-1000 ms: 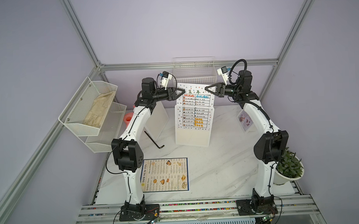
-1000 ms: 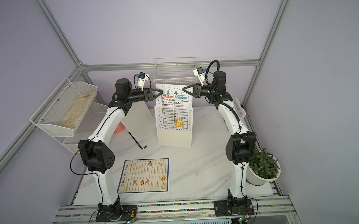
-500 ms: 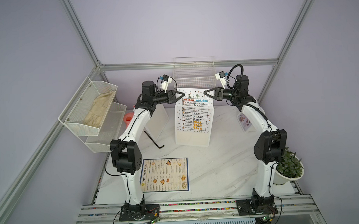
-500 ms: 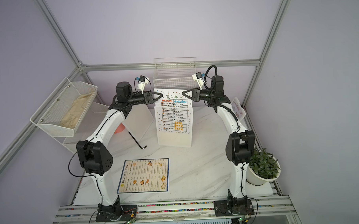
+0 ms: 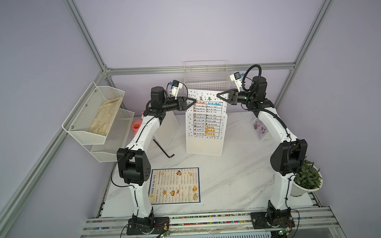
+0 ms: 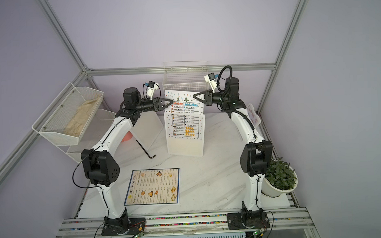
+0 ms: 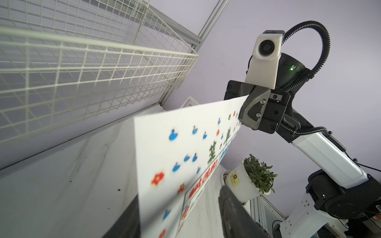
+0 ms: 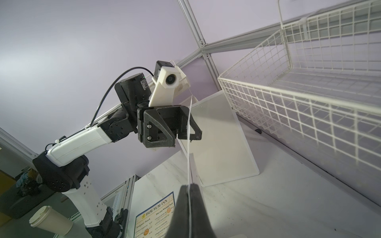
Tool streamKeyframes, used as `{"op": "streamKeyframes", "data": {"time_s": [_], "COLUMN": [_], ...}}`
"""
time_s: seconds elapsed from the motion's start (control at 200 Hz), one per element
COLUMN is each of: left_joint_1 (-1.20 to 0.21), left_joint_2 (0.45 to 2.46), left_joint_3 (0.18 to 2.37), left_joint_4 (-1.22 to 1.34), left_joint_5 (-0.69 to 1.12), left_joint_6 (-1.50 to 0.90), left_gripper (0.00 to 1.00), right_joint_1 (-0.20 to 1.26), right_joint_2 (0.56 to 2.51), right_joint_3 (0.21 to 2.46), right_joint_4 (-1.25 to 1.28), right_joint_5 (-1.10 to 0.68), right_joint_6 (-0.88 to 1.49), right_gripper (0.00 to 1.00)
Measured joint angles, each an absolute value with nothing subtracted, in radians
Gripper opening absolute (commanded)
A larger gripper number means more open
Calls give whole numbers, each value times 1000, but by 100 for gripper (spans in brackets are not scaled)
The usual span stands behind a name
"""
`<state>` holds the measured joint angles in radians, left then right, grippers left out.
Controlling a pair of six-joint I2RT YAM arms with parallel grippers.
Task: Insert the menus into the narrow rack
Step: Insert the menu into the narrow rack.
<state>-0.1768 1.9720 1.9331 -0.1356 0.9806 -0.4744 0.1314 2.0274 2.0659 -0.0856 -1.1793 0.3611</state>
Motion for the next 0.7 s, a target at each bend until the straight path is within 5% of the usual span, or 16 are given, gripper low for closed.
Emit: {"op": "streamKeyframes", "data": {"time_s": [0.7], "left_joint_1": [-177], "left_joint_2": [1948], "left_joint_3": [1888], "left_joint_4": [-118], "left_joint_5": [981], "left_joint_6": [-469], "left_gripper": [48], "right_joint_1": [135], "right_joint_2": [2024], "right_joint_3": [1948], "right_joint_4": [-51], "right_joint_5": [-1181], "right_joint_6": [366], "right_gripper": [0]}}
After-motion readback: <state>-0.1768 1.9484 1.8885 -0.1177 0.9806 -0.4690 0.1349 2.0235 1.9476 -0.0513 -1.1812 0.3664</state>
